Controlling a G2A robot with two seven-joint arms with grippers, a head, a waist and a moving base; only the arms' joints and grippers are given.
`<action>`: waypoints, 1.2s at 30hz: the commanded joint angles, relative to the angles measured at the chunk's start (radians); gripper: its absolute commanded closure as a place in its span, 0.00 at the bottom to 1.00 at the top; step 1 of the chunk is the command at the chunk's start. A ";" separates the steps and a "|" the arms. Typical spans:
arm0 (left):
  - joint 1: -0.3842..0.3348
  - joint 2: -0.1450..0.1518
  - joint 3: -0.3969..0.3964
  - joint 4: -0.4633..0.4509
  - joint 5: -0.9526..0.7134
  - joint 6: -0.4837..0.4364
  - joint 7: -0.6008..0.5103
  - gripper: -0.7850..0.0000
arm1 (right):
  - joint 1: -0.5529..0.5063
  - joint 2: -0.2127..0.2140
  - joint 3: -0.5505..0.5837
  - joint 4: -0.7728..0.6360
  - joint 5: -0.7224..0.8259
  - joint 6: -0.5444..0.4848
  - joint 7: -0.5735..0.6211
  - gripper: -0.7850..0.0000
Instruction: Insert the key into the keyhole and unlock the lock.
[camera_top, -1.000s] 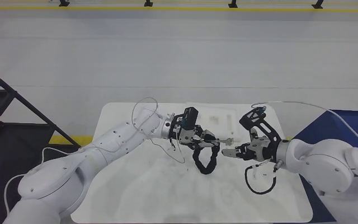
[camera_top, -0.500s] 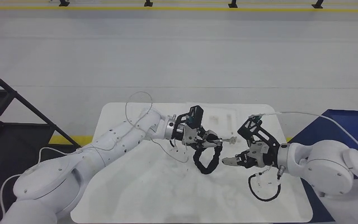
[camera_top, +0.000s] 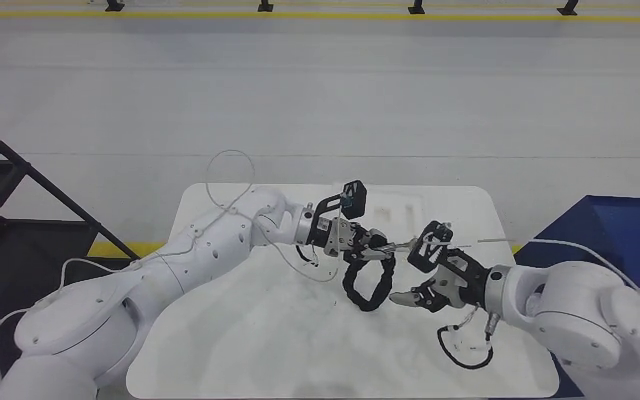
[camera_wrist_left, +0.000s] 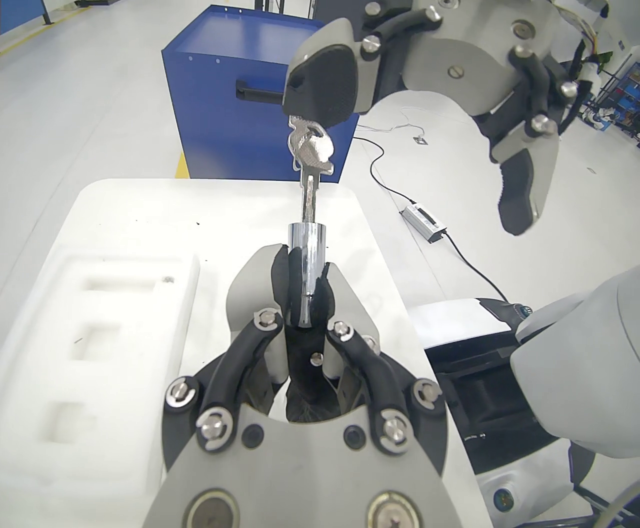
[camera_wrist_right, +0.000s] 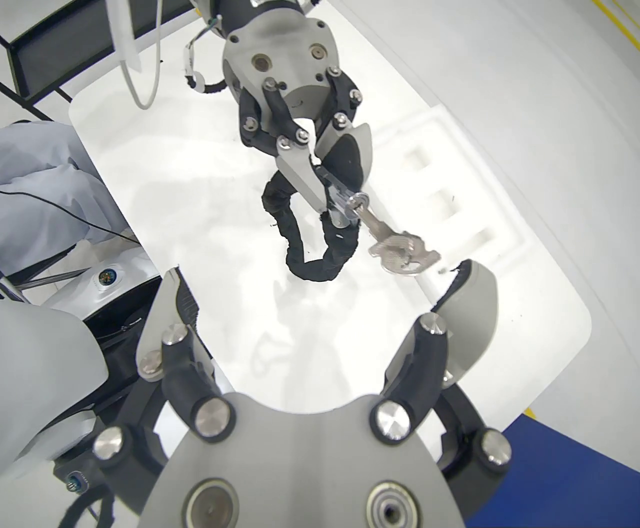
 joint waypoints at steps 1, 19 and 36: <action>-0.004 -0.003 0.000 -0.004 -0.017 0.000 -0.022 1.00 | 0.000 -0.002 -0.015 -0.012 -0.014 -0.009 -0.005 0.00; -0.042 -0.001 0.000 -0.044 -0.017 0.000 -0.107 1.00 | 0.021 -0.002 0.016 0.025 -0.112 -0.213 -0.025 0.00; -0.075 0.046 0.000 -0.134 -0.167 0.000 -0.298 1.00 | -0.031 0.000 0.043 0.008 -0.378 -0.342 -0.174 0.65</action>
